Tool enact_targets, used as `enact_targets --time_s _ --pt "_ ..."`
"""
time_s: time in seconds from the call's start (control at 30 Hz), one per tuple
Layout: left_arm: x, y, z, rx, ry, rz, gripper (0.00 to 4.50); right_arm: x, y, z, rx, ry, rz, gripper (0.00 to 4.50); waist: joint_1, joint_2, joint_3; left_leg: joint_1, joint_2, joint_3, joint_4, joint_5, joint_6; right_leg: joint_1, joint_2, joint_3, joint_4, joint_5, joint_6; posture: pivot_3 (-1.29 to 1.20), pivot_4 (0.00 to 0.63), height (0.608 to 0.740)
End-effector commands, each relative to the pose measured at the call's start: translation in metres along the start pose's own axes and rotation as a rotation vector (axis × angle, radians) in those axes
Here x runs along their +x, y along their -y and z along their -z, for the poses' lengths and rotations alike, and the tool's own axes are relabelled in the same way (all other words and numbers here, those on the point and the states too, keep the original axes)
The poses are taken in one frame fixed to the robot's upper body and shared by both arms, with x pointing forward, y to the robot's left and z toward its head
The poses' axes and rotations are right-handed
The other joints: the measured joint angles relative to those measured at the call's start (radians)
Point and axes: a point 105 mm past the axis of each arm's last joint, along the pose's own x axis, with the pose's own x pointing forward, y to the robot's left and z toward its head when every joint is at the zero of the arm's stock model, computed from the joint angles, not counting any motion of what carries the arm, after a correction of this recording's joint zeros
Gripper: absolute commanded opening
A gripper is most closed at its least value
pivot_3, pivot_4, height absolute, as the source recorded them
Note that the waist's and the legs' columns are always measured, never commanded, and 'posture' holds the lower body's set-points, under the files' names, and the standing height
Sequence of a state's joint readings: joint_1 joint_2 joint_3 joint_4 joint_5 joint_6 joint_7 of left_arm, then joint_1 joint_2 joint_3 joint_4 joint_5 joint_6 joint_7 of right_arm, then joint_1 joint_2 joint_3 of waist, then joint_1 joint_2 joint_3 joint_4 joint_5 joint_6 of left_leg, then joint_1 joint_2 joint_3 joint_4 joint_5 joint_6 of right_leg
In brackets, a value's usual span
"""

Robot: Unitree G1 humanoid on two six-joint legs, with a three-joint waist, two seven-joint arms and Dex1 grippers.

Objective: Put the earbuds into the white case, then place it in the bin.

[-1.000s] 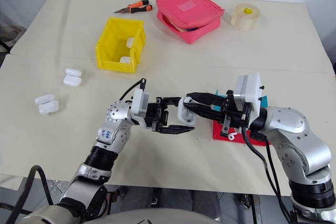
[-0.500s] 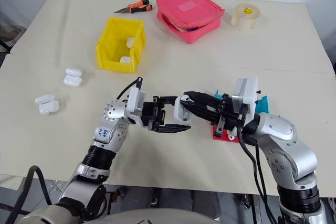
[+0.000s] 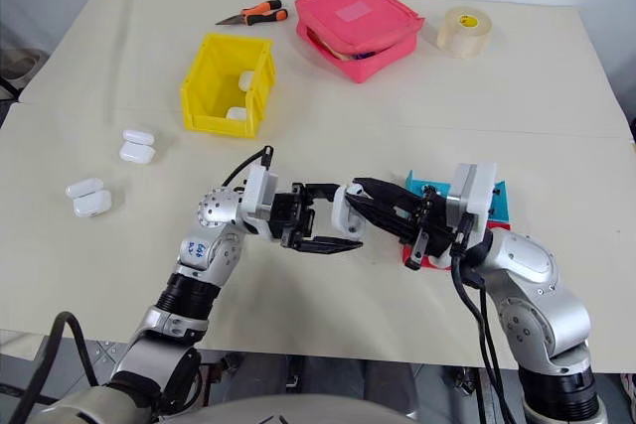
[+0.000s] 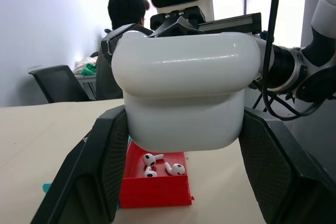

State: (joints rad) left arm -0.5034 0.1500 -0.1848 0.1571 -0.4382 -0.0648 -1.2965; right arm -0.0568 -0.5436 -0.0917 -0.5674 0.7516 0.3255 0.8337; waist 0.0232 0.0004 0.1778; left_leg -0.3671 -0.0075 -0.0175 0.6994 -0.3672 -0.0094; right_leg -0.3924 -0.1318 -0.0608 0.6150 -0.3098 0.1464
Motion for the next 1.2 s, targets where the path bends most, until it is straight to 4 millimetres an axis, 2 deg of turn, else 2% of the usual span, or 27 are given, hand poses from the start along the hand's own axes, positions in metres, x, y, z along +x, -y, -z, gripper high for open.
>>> enact_targets --time_s 0.03,0.8,1.2 --pt "0.006 -0.007 -0.023 0.092 0.043 0.017 2.78 -0.004 -0.005 0.006 0.006 -0.047 -0.027 0.51 0.000 0.000 0.000 0.000 0.000 0.000 0.000 0.000 0.000 0.000 0.000 0.000 0.000 0.000 0.000 0.00 0.150 0.740" --pt "-0.003 -0.015 -0.019 0.109 0.020 -0.032 2.78 -0.002 -0.021 -0.015 -0.054 -0.093 -0.118 0.51 0.001 0.000 0.000 0.000 0.000 0.000 0.000 0.000 0.000 0.000 0.000 0.000 0.000 0.000 0.000 0.00 0.150 0.740" --pt "-0.005 -0.015 -0.017 0.109 0.027 -0.047 2.78 -0.002 -0.031 -0.014 -0.051 -0.108 -0.149 0.51 0.002 0.000 0.000 0.000 0.000 0.000 0.000 0.000 0.000 0.000 -0.001 0.000 0.000 0.000 0.000 0.00 0.150 0.740"
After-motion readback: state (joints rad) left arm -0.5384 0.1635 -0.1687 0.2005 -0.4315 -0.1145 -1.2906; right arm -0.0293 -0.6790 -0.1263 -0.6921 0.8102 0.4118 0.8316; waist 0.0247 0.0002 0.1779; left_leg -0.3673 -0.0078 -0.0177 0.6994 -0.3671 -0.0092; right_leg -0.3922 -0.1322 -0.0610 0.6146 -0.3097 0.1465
